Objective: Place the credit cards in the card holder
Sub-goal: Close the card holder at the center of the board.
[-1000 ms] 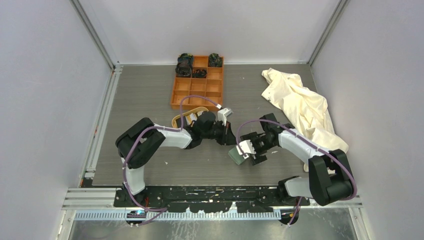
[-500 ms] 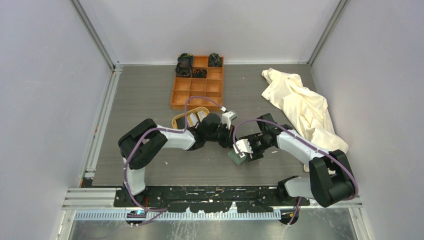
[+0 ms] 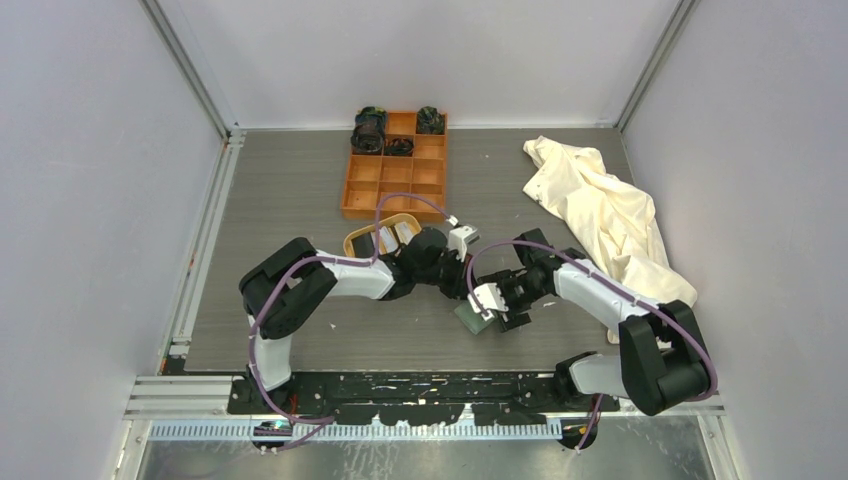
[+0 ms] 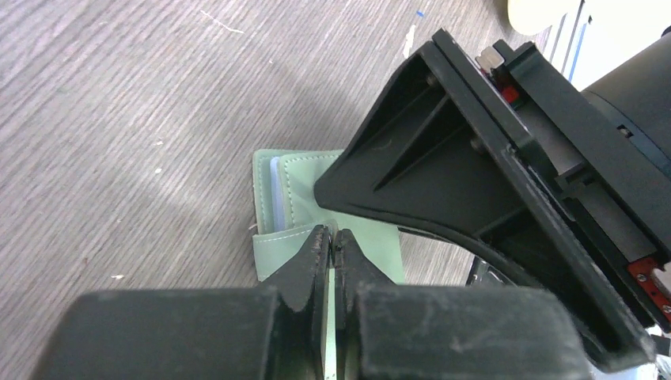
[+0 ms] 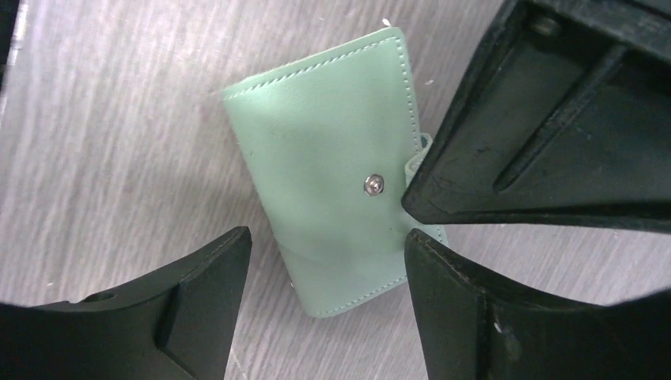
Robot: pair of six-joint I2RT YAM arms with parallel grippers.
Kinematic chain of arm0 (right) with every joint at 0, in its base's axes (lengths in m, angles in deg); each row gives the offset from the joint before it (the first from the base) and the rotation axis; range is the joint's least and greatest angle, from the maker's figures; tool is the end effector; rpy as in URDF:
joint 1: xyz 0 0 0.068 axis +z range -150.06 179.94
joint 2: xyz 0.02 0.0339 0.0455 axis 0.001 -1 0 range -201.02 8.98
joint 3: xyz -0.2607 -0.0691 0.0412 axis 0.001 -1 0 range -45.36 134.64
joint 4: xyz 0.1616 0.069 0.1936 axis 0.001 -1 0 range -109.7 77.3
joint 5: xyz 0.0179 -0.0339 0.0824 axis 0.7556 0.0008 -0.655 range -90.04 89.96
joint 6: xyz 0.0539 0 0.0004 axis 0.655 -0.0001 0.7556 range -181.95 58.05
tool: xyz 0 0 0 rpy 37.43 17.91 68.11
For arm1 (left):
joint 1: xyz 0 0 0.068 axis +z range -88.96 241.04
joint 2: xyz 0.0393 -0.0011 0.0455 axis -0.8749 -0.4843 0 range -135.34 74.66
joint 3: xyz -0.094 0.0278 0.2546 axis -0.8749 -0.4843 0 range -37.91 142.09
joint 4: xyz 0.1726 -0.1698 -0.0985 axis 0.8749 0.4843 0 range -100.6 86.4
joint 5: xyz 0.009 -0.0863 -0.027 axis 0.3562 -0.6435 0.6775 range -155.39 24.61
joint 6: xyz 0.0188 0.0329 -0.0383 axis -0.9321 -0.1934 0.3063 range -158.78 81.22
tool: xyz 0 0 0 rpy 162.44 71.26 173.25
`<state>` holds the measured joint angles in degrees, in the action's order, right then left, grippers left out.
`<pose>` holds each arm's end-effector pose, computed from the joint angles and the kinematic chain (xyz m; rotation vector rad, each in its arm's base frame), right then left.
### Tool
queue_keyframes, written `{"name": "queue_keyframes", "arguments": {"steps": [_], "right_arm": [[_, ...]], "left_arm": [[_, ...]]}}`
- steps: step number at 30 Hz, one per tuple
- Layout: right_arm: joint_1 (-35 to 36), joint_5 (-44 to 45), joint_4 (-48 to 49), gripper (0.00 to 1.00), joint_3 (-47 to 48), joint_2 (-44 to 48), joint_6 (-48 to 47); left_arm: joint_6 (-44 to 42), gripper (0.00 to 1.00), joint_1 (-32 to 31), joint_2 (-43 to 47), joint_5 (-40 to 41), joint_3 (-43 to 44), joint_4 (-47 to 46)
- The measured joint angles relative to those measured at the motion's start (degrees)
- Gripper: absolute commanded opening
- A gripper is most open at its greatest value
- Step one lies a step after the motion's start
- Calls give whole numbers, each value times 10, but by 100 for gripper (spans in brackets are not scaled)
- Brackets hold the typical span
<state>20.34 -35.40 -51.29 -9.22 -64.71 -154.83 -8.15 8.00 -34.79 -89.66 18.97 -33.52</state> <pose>0.1816 0.0894 0.1651 -2.1821 1.3187 0.4718 0.2269 -0.3260 0.1518 0.7311 2.2072 -1.2643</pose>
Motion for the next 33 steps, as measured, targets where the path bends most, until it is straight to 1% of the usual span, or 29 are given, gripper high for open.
{"name": "queue_keyframes", "arguments": {"steps": [3,5,7,11,12,15,16,20,25,33], "right_arm": [[0,-10,-34,76,8,1,-13],[0,-19,-57,81,14,1,-15],[-7,-31,-85,82,24,1,-16],[-41,-65,-142,83,51,2,-29],[-52,-75,-155,82,57,3,-34],[-75,-97,-182,70,62,6,-45],[-78,-102,-187,68,62,7,-46],[-78,-111,-176,62,49,7,-37],[-76,-104,-124,61,8,12,2],[-47,-89,-59,60,2,19,52]], "left_arm": [[0,2,-2,-1,-4,2,5],[0,2,-3,-1,-5,2,5],[0,2,-4,-2,-5,2,5],[-1,2,-4,-2,-7,2,5],[-4,2,-4,-2,-7,2,5],[-16,1,-4,-2,-11,2,5],[-23,1,-4,-2,-13,2,5],[-51,1,-5,-2,-24,-1,0],[-76,1,-9,-2,-37,-2,-2],[-90,1,-14,2,-45,-4,9]]}}
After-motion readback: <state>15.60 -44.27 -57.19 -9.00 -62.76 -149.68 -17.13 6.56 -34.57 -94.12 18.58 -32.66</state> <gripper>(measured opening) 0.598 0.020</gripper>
